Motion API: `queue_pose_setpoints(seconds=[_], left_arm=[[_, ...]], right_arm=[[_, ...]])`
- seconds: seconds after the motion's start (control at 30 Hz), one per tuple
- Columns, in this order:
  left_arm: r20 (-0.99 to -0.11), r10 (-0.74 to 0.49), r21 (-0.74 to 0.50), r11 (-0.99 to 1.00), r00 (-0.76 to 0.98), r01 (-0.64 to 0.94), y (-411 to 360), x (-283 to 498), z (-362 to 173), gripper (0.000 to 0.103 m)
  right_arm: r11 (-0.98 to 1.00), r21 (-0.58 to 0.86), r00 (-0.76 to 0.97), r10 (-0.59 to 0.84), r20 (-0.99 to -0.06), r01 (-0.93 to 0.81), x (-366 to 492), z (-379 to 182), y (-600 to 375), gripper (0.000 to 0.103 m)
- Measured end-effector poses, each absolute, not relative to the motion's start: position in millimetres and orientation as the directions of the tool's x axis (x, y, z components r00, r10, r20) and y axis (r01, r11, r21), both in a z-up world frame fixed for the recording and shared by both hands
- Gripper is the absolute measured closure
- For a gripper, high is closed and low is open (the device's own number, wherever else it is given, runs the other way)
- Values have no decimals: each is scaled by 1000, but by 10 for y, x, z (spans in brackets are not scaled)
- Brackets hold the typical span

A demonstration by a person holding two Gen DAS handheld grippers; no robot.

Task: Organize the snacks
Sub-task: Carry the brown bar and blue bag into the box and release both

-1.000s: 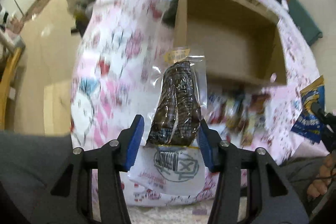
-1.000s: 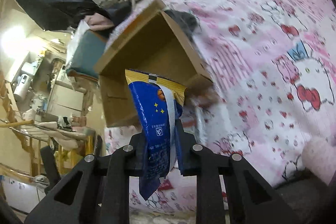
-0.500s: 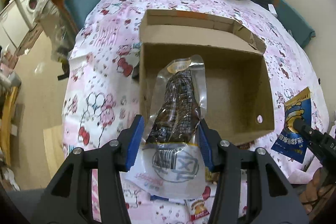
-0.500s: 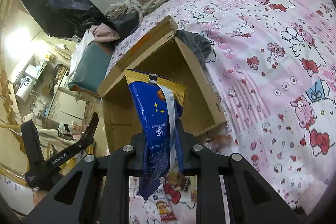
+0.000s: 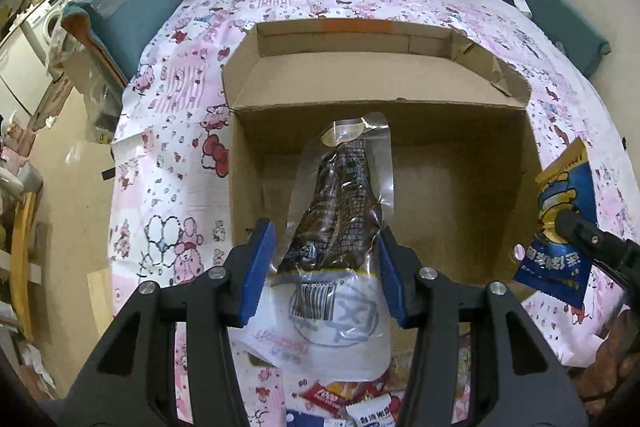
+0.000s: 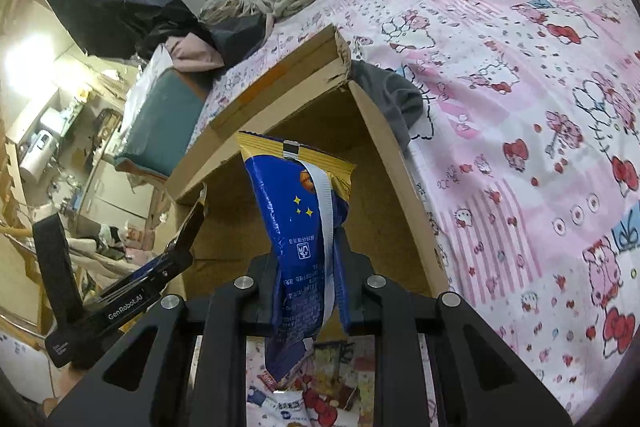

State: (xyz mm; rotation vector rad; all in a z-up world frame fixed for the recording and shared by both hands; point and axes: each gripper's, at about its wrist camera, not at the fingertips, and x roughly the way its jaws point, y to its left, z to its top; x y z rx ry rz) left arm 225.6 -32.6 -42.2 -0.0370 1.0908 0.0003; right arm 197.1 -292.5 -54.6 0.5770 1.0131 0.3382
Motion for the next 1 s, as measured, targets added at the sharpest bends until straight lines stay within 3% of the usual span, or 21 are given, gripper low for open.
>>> queue_pose_setpoints(seconds=[0.17,0.63,1.0], left_arm=[[-892,-59,-76,997,447,-21,-303,2307,-573,57],[-895,-51,-37,999,442,41,-454,2381,-751,56],[-902,-69,-55,997,427,45,-463,2408,-812,52]], right_arm=[[824,567,476,502,-723,-8,2031,-691,-2828,81],[887,462,439,414,-797,4,2033,-843,-2679,80],[882,470,421,414,-807,32,2036,-896,-2711,78]])
